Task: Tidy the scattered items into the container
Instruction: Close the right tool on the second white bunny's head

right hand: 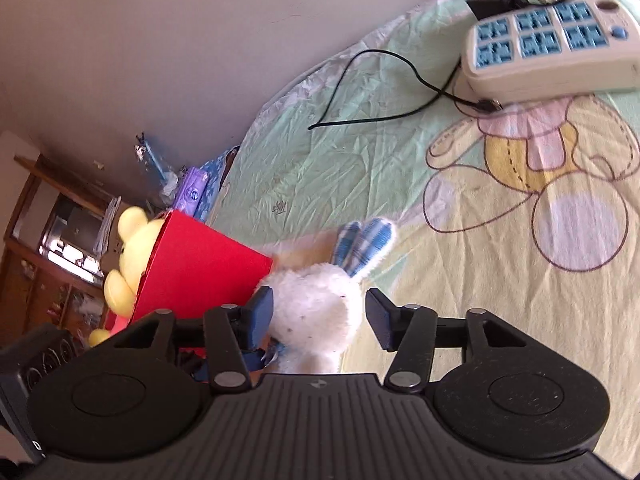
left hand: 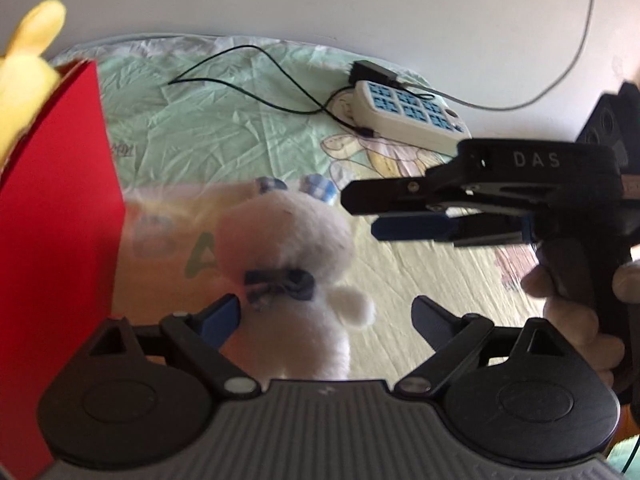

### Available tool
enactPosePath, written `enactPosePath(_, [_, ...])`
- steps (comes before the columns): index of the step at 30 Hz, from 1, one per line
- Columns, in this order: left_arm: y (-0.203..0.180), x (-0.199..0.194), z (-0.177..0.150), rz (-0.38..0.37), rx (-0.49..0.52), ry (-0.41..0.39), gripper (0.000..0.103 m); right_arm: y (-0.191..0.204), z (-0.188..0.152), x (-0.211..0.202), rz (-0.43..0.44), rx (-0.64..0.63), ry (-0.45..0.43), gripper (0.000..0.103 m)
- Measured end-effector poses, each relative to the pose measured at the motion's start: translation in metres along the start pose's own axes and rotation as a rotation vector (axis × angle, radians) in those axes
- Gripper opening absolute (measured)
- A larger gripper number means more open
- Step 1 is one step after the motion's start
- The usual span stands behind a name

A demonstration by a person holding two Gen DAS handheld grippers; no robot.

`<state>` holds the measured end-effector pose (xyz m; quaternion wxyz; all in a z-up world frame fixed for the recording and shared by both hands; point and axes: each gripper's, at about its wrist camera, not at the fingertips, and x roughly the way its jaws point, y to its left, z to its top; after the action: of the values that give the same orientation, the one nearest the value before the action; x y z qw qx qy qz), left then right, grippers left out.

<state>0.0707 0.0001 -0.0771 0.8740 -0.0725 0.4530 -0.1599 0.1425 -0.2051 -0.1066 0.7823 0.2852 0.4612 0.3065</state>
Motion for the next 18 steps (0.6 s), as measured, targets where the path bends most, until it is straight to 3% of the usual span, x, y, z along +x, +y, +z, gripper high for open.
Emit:
enactPosePath(3, [0.005,0.007,0.006,0.012,-0.030,0.011,0.093,-0.009,0.003,0.009,0.025,0.073,0.014,0.058])
enactPosePath(9, [0.000,0.021,0.016,0.034,0.011,0.021,0.093,-0.015,0.006,0.033,0.064,0.131,0.079,0.061])
enactPosePath(18, [-0.004,0.028,0.012,0.073,0.087,0.022,0.083,-0.007,0.015,0.046,0.051,0.097,0.139,0.070])
